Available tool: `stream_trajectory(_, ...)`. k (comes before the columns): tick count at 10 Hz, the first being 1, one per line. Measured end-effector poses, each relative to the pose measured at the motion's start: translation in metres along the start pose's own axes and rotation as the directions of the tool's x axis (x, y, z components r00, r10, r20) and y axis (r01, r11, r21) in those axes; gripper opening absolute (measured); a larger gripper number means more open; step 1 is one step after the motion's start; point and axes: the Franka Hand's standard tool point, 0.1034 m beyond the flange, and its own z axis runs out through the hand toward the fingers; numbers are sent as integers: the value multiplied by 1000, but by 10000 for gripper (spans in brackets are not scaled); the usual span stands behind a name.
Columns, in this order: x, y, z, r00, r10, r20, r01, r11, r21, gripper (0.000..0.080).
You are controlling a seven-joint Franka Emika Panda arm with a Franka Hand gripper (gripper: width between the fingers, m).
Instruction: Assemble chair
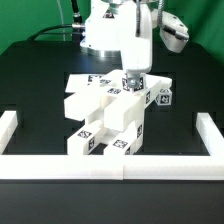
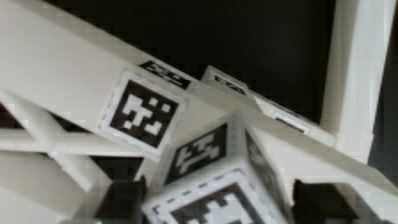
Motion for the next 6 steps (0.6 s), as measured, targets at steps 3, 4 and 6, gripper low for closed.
stream_trajectory(3,-1,0,0,987,164,0,-164,987,0,394)
stream_trajectory(4,-1,0,0,981,193,0,-193,981,0,394)
stream_trajectory(6,-2,0,0,947,322,0,-322,947,-1,394)
